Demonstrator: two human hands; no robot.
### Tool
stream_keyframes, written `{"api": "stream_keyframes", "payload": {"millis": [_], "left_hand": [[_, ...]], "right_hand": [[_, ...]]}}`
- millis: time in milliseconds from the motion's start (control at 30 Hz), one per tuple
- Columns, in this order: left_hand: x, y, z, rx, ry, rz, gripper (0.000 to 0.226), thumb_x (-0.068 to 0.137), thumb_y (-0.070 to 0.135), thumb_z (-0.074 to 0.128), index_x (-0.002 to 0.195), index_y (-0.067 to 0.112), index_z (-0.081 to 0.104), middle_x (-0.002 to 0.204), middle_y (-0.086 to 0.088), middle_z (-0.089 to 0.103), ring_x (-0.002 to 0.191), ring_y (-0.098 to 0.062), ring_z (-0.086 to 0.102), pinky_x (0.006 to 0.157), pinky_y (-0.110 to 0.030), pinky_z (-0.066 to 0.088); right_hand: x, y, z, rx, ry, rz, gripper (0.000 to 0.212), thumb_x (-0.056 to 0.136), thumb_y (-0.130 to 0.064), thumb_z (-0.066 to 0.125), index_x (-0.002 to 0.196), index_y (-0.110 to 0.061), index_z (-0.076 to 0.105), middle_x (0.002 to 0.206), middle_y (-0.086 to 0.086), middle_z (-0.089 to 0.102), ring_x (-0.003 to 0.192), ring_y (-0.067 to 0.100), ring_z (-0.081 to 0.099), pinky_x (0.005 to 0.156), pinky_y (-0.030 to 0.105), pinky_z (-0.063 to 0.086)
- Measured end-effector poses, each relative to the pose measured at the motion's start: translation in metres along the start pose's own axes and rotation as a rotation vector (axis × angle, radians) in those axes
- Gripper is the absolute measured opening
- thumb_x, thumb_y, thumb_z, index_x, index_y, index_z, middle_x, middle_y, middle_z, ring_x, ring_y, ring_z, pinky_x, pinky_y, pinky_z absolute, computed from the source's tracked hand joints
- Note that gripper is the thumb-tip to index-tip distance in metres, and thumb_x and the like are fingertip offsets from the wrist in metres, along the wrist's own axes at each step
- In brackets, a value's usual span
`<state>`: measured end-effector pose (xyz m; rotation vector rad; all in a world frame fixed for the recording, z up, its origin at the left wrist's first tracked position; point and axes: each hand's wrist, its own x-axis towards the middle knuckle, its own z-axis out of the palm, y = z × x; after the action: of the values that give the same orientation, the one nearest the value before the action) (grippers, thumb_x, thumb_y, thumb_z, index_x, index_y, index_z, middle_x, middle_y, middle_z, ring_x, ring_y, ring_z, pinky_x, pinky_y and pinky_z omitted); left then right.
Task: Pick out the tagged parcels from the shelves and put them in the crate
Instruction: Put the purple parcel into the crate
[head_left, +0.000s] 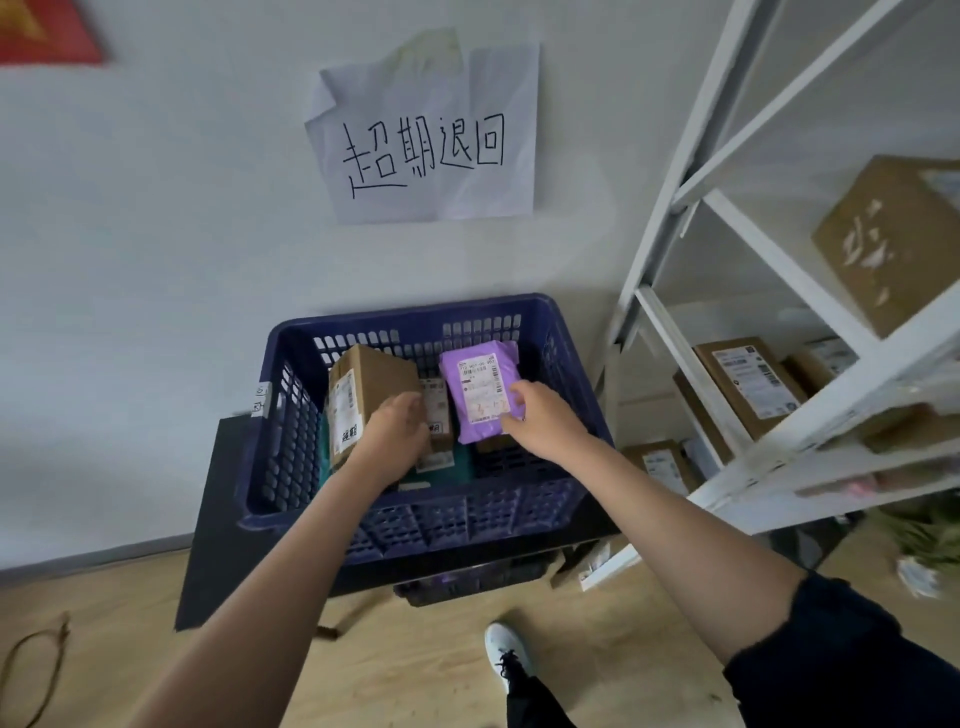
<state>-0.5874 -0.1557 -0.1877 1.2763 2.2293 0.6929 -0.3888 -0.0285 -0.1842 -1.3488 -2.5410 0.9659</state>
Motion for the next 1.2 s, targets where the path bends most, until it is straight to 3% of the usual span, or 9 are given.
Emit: {"api": "stream_keyframes", "payload": {"millis": [167,400,500,600,767,933,1033,1133,1200], "left_hand": [[-0.025,0.026,-0.032,0.161,0.066,0.108,0.052,0.100,0.022,0.053,0.150,0.015,0.039,0.150,-0.004,0.044,0.130,-0.027,0.049,0.105,-0.039,0.040],[-0.044,0.067,-0.028,0.218,0.013,0.197,0.051,0.101,0.024,0.050,0.150,0.015,0.038,0.151,-0.005,0.042,0.131,-0.026,0.048,0.101,-0.035,0.040],[-0.049,0.083,-0.010,0.223,-0.030,0.250,0.053,0.101,0.027,0.053,0.150,0.014,0.039,0.151,-0.008,0.043,0.131,-0.027,0.049,0.106,-0.037,0.041],[-0.057,0.104,0.016,0.238,-0.093,0.306,0.056,0.102,0.030,0.052,0.153,0.014,0.034,0.155,-0.009,0.038,0.133,-0.030,0.047,0.107,-0.039,0.041],[-0.098,0.174,0.089,0.164,-0.154,0.439,0.051,0.101,0.026,0.055,0.150,0.017,0.039,0.148,-0.002,0.044,0.128,-0.021,0.050,0.107,-0.034,0.042],[-0.142,0.242,0.168,0.171,-0.260,0.552,0.046,0.100,0.027,0.056,0.144,0.020,0.045,0.139,-0.001,0.051,0.109,-0.021,0.059,0.094,-0.032,0.048],[-0.161,0.287,0.209,0.177,-0.264,0.582,0.051,0.101,0.030,0.055,0.149,0.020,0.041,0.146,0.001,0.048,0.125,-0.024,0.054,0.101,-0.034,0.046],[-0.180,0.332,0.249,0.175,-0.258,0.617,0.052,0.101,0.028,0.054,0.150,0.016,0.040,0.148,-0.001,0.045,0.130,-0.023,0.049,0.102,-0.030,0.040],[-0.187,0.359,0.278,0.183,-0.267,0.620,0.051,0.099,0.022,0.056,0.148,0.014,0.042,0.146,-0.003,0.046,0.129,-0.022,0.048,0.100,-0.028,0.038]], "right_hand": [[-0.025,-0.018,-0.031,-0.065,0.132,-0.103,0.051,0.099,-0.031,0.061,0.144,-0.011,0.048,0.133,0.007,0.055,0.111,0.022,0.061,0.092,0.042,0.053],[-0.069,-0.013,-0.069,-0.166,0.221,-0.128,0.048,0.099,-0.034,0.059,0.141,-0.011,0.051,0.131,0.007,0.059,0.112,0.024,0.061,0.094,0.040,0.051],[-0.096,0.007,-0.086,-0.190,0.258,-0.091,0.047,0.100,-0.035,0.058,0.141,-0.013,0.052,0.133,0.004,0.059,0.116,0.023,0.060,0.095,0.034,0.048],[-0.123,0.033,-0.104,-0.171,0.250,-0.037,0.045,0.100,-0.034,0.058,0.140,-0.013,0.053,0.132,0.006,0.060,0.118,0.025,0.060,0.096,0.037,0.050],[-0.186,0.105,-0.136,-0.162,0.310,0.069,0.045,0.100,-0.035,0.059,0.141,-0.018,0.053,0.133,0.002,0.059,0.118,0.020,0.061,0.095,0.035,0.051],[-0.261,0.189,-0.167,-0.143,0.284,0.165,0.042,0.100,-0.036,0.059,0.139,-0.020,0.055,0.129,0.001,0.062,0.118,0.022,0.061,0.093,0.037,0.052],[-0.303,0.239,-0.192,-0.152,0.306,0.197,0.045,0.099,-0.036,0.057,0.139,-0.014,0.055,0.130,0.005,0.060,0.117,0.023,0.059,0.094,0.039,0.050],[-0.341,0.288,-0.213,-0.165,0.317,0.230,0.028,0.098,-0.038,0.053,0.113,-0.015,0.059,0.099,-0.001,0.054,0.092,0.020,0.056,0.084,0.040,0.051],[-0.362,0.320,-0.226,-0.157,0.320,0.265,0.025,0.094,-0.039,0.051,0.099,-0.014,0.056,0.094,-0.002,0.054,0.087,0.020,0.056,0.077,0.039,0.051]]}}
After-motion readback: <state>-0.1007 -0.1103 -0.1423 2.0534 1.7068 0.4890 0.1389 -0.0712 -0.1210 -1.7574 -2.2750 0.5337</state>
